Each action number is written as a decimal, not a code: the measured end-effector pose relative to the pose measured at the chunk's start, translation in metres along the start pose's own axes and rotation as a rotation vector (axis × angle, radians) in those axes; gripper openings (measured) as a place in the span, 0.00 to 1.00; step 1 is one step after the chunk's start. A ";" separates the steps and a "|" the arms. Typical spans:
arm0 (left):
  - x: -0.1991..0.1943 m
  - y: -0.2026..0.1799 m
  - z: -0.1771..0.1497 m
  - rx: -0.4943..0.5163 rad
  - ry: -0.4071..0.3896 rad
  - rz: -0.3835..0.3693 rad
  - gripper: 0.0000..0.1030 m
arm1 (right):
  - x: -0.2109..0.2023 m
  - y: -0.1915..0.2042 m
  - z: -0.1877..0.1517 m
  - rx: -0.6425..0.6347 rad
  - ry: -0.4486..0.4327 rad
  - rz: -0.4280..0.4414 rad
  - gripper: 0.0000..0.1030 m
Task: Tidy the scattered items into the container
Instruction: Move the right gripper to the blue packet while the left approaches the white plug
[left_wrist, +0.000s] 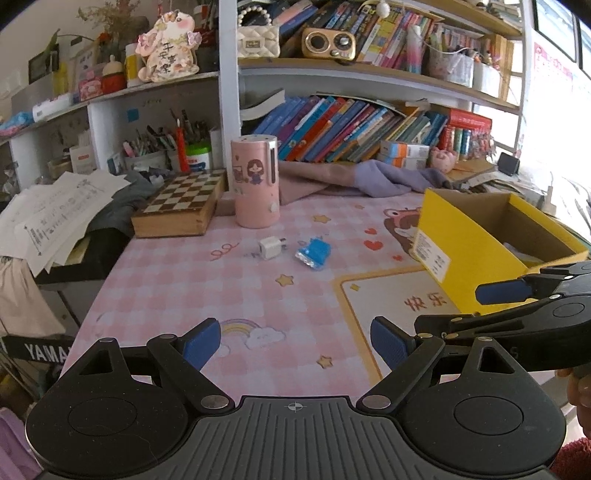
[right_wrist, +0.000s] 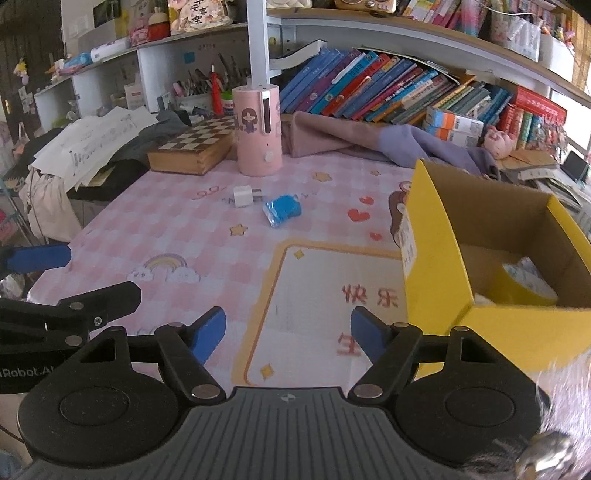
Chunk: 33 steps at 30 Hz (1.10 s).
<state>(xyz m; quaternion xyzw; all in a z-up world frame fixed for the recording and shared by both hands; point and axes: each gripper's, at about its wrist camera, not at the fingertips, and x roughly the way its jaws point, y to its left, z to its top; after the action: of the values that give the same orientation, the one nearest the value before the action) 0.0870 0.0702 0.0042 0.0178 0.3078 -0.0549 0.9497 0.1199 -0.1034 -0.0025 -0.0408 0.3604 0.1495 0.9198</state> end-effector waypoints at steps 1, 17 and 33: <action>0.003 0.001 0.002 -0.003 0.005 0.004 0.88 | 0.004 0.000 0.003 -0.002 0.004 0.003 0.72; 0.054 0.022 0.030 -0.052 0.019 0.054 0.88 | 0.062 -0.011 0.050 -0.021 0.035 0.042 0.72; 0.127 0.042 0.052 -0.064 0.075 0.116 0.88 | 0.147 -0.025 0.106 -0.018 0.082 0.068 0.72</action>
<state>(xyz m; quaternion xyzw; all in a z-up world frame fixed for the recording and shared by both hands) 0.2240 0.0962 -0.0281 0.0072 0.3432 0.0111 0.9392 0.2991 -0.0719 -0.0245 -0.0427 0.3975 0.1823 0.8983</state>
